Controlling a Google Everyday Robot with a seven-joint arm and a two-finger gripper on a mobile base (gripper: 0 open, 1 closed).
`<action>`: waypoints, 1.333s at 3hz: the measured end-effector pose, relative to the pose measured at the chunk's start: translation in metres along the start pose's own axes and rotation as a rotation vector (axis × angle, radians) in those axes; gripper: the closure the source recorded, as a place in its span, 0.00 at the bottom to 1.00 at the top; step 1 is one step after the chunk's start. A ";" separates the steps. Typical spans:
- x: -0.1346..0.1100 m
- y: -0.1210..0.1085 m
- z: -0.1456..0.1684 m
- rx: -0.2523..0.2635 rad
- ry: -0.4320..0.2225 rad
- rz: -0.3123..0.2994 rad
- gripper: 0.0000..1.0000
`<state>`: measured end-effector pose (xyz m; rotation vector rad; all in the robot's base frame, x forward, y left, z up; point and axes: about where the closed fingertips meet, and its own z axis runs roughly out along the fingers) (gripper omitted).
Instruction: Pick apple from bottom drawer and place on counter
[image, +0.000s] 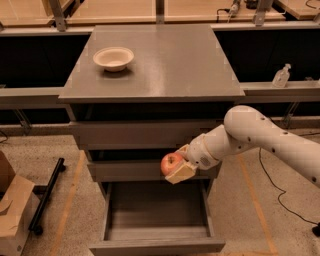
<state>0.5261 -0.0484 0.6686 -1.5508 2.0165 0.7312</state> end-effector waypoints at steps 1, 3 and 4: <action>-0.020 -0.016 -0.032 0.036 -0.037 -0.043 1.00; -0.077 -0.065 -0.120 0.091 -0.077 -0.143 1.00; -0.110 -0.088 -0.145 0.073 -0.071 -0.175 1.00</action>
Offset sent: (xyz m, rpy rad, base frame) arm 0.0836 -0.0584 0.1527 0.0644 -0.2282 0.0122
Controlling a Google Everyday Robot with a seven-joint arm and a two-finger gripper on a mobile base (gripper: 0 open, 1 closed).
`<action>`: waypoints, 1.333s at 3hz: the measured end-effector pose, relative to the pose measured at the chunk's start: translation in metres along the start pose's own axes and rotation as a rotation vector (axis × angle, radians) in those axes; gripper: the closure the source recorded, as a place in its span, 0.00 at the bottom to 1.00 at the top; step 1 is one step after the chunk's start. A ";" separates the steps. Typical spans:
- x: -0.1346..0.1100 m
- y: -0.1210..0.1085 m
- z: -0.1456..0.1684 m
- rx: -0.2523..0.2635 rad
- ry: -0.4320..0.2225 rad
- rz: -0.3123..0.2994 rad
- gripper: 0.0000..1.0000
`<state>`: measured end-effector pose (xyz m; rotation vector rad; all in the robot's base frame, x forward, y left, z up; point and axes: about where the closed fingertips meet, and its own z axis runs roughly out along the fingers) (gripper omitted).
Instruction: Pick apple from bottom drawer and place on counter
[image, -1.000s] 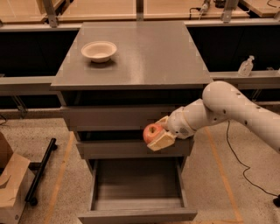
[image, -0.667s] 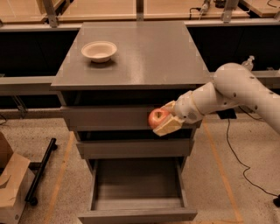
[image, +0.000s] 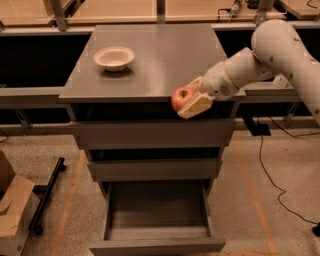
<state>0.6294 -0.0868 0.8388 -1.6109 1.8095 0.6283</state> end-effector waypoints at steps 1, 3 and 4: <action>-0.046 -0.038 -0.025 0.012 -0.002 -0.027 1.00; -0.085 -0.090 -0.073 0.210 -0.136 -0.024 1.00; -0.077 -0.116 -0.050 0.292 -0.207 0.035 1.00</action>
Offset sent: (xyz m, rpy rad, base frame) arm 0.1082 -0.0040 0.1478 0.1281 -0.1871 -0.1143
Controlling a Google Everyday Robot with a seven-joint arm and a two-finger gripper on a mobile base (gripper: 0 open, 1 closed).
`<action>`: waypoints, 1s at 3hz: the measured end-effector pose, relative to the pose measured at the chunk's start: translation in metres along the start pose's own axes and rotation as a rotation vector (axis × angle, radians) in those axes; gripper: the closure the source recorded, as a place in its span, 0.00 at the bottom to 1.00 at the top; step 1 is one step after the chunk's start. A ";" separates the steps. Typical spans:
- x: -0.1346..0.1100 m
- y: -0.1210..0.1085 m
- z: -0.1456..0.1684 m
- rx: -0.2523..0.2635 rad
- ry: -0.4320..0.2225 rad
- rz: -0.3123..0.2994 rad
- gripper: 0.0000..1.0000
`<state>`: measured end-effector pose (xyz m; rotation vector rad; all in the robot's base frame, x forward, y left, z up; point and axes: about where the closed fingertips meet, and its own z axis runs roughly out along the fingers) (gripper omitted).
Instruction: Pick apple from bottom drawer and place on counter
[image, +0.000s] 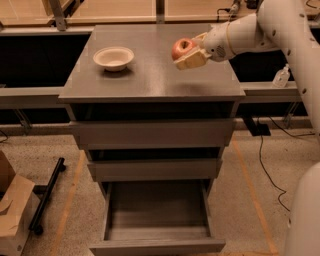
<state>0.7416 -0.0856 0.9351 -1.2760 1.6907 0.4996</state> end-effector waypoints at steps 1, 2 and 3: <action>0.022 -0.020 0.036 0.078 -0.061 0.069 0.97; 0.033 -0.025 0.052 0.102 -0.087 0.092 0.75; 0.033 -0.021 0.056 0.112 -0.110 0.085 0.52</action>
Offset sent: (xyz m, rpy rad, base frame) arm 0.0556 0.0123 -0.0632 0.1546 -0.0285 -0.1559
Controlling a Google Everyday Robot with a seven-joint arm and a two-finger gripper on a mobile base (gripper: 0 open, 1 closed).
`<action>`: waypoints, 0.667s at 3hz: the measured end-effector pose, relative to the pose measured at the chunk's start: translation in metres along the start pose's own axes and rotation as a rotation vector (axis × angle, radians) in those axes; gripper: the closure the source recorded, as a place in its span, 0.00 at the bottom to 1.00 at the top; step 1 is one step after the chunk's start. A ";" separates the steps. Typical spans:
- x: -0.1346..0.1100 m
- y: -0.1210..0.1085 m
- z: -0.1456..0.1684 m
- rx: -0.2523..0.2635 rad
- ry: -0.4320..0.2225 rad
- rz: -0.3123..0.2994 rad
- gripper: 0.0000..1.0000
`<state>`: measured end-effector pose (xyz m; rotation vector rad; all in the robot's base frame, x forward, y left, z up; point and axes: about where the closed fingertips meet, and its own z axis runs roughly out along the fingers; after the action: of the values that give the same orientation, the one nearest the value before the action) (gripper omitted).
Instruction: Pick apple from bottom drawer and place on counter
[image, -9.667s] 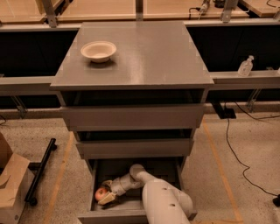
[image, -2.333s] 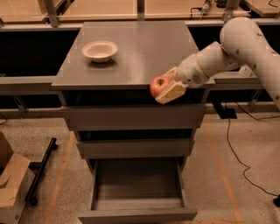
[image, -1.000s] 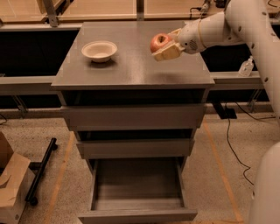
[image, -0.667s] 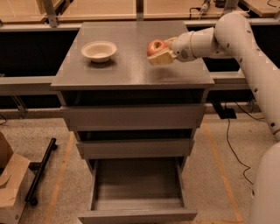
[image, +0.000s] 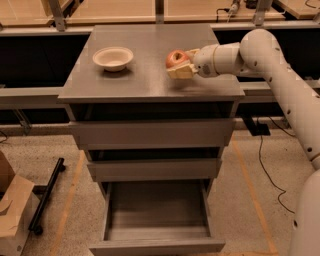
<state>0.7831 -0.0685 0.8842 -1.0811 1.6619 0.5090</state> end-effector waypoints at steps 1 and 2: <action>0.004 0.018 0.000 -0.016 -0.011 -0.015 0.28; 0.006 0.021 0.004 -0.024 -0.009 -0.014 0.05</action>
Offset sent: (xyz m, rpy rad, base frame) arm -0.0125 0.0059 -0.0050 0.0025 -0.0106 0.0178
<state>0.7672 -0.0573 0.8741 -1.1055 1.6430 0.5254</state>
